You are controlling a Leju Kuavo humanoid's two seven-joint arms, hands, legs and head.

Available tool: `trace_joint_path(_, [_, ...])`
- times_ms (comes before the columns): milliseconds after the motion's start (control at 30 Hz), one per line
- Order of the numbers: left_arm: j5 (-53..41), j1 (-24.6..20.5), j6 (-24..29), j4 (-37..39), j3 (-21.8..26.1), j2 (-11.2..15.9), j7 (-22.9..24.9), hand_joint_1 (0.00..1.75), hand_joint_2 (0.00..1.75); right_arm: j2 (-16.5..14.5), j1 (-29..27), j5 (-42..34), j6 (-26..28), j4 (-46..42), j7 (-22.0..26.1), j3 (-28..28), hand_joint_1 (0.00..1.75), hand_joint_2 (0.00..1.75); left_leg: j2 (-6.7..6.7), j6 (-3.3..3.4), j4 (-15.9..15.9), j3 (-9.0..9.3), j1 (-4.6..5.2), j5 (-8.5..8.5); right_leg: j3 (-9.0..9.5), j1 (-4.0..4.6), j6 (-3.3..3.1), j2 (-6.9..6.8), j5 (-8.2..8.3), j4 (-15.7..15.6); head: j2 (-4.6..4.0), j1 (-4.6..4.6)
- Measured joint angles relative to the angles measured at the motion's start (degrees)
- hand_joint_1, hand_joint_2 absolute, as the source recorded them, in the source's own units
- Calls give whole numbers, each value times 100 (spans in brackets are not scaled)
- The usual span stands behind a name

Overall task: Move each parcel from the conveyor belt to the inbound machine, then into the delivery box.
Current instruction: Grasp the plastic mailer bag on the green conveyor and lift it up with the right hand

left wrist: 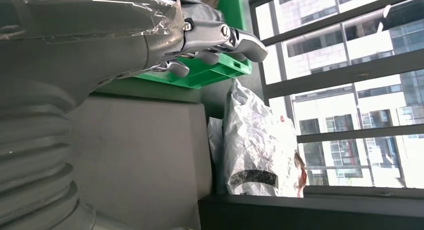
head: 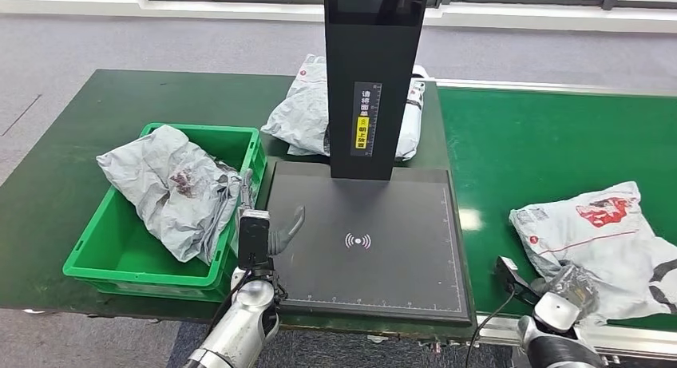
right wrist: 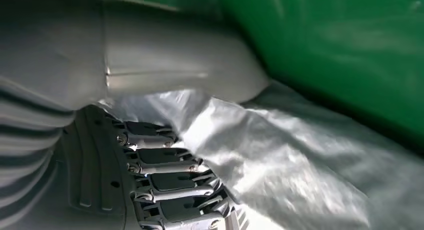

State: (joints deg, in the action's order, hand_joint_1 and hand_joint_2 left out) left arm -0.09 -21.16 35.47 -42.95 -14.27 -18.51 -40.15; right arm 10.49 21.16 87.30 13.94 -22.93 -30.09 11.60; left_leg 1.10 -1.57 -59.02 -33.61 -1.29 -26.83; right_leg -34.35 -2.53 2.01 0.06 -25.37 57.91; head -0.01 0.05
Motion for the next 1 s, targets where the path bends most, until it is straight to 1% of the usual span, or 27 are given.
trace_joint_path(100, [43, 1, -2, 11, 0, 0, -1, 0, 175, 50, 16, 2, 205, 38, 20, -12, 175, 175, -1, 1, 0, -2, 0, 1, -1, 0, 2, 2, 2, 0, 0, -1])
trace_joint_path(267, [99, 11, -19, 11, 0, 0, -2, 0, 175, 53, 61, 2, 758, 44, 70, -22, 175, 175, -1, 1, 1, -8, 0, 1, -6, 1, 2, 2, 1, 0, -1, 0])
trace_joint_path(400, [130, 25, -12, 10, 1, 0, -1, 0, 175, 27, 124, -18, 1449, 29, 410, -88, 175, 175, 0, 0, 3, -17, -1, 1, -10, 1, 2, 1, 2, 1, 0, 0])
trace_joint_path(467, [103, 48, 35, -14, 6, 3, 23, 0, 175, -63, 136, -160, 1916, -125, 880, -108, 175, 175, 0, 0, 4, -27, -1, 2, -15, 1, 1, 4, 3, 4, 0, 1])
trace_joint_path(533, [2, 90, 121, -83, 13, 10, 84, 0, 175, -260, 105, -619, 2361, -567, 1736, -110, 175, 175, -6, -3, 5, -32, -3, 4, -26, 2, -1, 12, 5, 6, 1, 1])
trace_joint_path(600, [-150, 124, 197, -174, 18, 20, 164, 0, 175, -543, 47, -1302, 2579, -1185, 2737, -110, 175, 175, -12, -6, 6, -28, -6, 6, -34, 6, -3, 19, 6, 7, 0, -1])
trace_joint_path(667, [-302, 138, 242, -250, 24, 27, 242, 0, 175, -853, -35, -1822, 2609, -1748, 3421, -122, 175, 175, -7, -10, 9, -28, -9, 10, -37, 7, -4, 11, 5, 7, 0, -1])
trace_joint_path(767, [-593, 145, 261, -360, 44, 40, 375, 0, 175, -1240, -234, -2733, 2450, -2546, 3929, -366, 175, 175, 12, -14, 13, -36, -12, 18, -38, 9, -7, -11, 2, 9, 0, 0])
trace_joint_path(867, [-943, 91, 265, -462, 61, 70, 492, 0, 175, -1468, -449, -3865, 2007, -3311, 4294, -1051, 175, 175, 4, -16, 15, -38, -12, 18, -44, 9, -8, 0, 2, 10, 1, 1])
trace_joint_path(933, [-1103, 26, 265, -521, 61, 90, 524, 0, 175, -1543, -540, -4399, 1715, -3614, 4527, -1642, 175, 175, -5, -17, 15, -38, -12, 17, -48, 8, -9, 12, 2, 10, 0, 0])
trace_joint_path(1000, [-1207, -22, 269, -576, 62, 103, 521, 0, 175, -1584, -572, -4778, 1456, -3724, 4771, -2220, 175, 175, -8, -18, 15, -38, -12, 16, -49, 8, -8, 14, 2, 10, 0, 0])
